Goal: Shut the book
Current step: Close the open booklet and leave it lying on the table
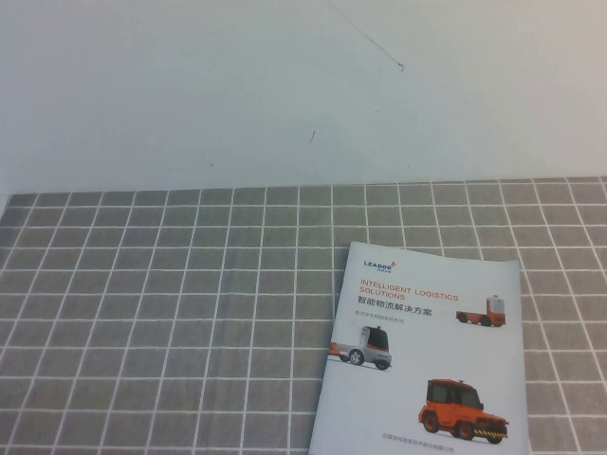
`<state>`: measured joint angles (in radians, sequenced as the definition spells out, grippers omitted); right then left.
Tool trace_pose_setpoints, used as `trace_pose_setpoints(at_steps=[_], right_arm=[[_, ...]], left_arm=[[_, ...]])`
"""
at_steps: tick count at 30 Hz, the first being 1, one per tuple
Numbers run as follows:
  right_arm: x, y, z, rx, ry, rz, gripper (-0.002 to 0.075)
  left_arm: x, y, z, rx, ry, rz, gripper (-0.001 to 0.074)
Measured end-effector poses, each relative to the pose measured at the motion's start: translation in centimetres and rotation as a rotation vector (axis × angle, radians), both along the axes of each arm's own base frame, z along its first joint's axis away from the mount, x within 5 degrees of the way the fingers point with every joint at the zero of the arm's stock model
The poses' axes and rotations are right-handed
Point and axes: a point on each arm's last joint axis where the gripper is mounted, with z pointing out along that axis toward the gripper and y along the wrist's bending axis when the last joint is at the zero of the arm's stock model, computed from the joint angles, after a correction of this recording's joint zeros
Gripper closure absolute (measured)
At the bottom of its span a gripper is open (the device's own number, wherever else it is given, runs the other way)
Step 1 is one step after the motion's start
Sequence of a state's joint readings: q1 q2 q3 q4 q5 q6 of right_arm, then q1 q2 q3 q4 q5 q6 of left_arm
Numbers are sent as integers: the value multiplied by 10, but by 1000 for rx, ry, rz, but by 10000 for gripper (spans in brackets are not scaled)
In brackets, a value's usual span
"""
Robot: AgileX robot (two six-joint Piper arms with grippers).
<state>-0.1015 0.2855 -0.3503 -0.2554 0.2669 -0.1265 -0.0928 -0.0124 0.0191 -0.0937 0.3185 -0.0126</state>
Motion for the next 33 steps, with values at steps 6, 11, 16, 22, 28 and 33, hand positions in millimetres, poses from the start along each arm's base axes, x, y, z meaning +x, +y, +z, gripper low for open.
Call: trace_pose_setpoints(at_steps=[6,11,16,22,28,33], right_arm=[[0,0,0,0,0,0,728],[0,0,0,0,0,0,728],[1,0,-8,1,16,3,728],[-1,4,-41,66,77,36,728],[-12,6,-84,110,96,43,728],[-19,9,-109,194,78,51,728]], left_arm=[[0,0,0,0,0,0,738],[0,0,0,0,0,0,738],[0,0,0,0,0,0,738],[0,0,0,0,0,0,738],[0,0,0,0,0,0,738],[0,0,0,0,0,0,738]])
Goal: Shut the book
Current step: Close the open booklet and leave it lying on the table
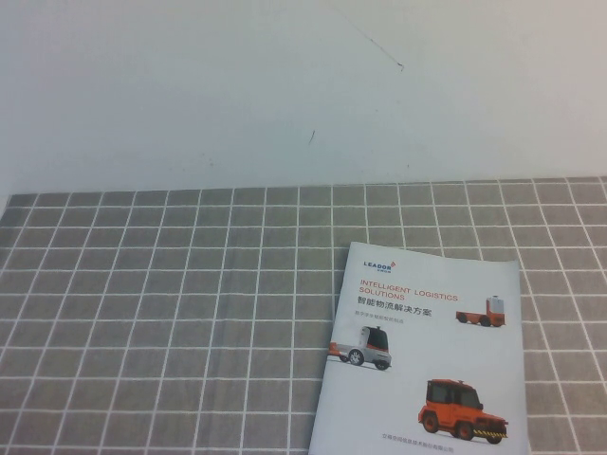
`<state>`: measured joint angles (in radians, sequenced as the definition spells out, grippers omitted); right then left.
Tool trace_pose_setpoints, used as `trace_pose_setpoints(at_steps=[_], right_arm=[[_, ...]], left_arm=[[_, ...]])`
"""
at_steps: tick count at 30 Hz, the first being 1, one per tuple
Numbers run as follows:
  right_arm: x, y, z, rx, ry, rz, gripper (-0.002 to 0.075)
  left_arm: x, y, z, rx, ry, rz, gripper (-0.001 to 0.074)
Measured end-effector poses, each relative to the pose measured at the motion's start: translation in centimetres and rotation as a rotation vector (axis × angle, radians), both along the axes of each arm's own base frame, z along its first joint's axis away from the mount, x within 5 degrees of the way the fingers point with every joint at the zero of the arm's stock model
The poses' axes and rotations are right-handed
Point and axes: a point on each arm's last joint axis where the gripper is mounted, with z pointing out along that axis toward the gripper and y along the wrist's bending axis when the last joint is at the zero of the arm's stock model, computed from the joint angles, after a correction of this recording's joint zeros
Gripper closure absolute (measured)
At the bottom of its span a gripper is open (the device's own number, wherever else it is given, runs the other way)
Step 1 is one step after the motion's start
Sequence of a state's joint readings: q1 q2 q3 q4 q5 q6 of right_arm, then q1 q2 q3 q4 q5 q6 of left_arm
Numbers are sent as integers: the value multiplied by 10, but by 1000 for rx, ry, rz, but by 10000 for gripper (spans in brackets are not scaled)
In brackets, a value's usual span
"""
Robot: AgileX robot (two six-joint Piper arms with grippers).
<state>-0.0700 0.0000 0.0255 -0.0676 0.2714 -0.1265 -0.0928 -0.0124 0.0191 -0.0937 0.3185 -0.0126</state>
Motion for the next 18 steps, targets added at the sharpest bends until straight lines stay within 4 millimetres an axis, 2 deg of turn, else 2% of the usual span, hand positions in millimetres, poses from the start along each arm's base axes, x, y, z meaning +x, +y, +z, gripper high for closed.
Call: trace_pose_setpoints(at_steps=[6,18], right_arm=[[-2,2,-4,76,40,4,728],[-2,3,-4,43,47,23,728]], left_arm=[[0,0,0,0,1,0,738],[0,0,0,0,2,0,738]])
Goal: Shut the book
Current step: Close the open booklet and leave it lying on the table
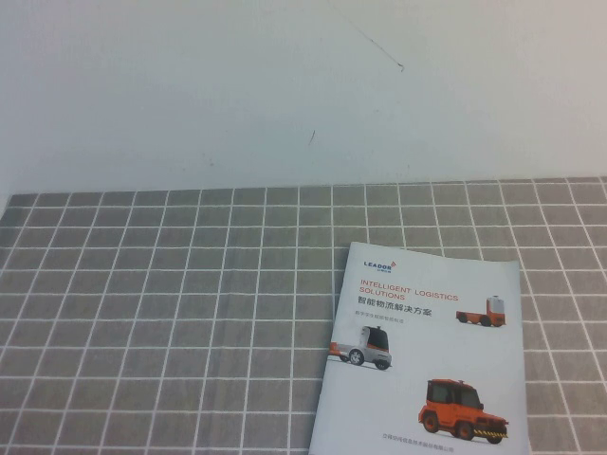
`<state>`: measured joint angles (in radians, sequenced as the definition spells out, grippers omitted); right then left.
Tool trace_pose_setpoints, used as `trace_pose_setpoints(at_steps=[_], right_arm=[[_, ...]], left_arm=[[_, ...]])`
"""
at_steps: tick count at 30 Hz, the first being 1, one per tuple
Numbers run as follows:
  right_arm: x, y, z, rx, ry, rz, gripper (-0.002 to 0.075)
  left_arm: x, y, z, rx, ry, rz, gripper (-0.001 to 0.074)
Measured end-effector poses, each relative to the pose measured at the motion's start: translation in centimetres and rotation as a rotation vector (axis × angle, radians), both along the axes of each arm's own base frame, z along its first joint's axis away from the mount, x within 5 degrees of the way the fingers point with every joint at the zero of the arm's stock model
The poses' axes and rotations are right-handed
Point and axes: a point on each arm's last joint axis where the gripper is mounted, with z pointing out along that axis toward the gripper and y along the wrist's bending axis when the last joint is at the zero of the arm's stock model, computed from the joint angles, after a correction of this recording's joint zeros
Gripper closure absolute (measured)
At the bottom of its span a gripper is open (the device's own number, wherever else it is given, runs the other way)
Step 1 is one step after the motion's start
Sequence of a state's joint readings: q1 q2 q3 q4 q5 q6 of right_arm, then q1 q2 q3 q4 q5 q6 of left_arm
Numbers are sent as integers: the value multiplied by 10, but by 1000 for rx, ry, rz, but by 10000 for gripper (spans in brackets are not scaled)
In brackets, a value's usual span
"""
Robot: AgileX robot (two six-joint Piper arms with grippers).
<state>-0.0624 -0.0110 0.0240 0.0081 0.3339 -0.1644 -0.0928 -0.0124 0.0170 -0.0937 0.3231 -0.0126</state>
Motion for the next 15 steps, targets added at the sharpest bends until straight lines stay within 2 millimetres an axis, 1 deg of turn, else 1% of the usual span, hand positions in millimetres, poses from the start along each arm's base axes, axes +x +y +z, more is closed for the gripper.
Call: trace_pose_setpoints(at_steps=[15], right_arm=[[0,2,0,0,2,29,728]], left_arm=[[0,0,0,1,0,0,738]])
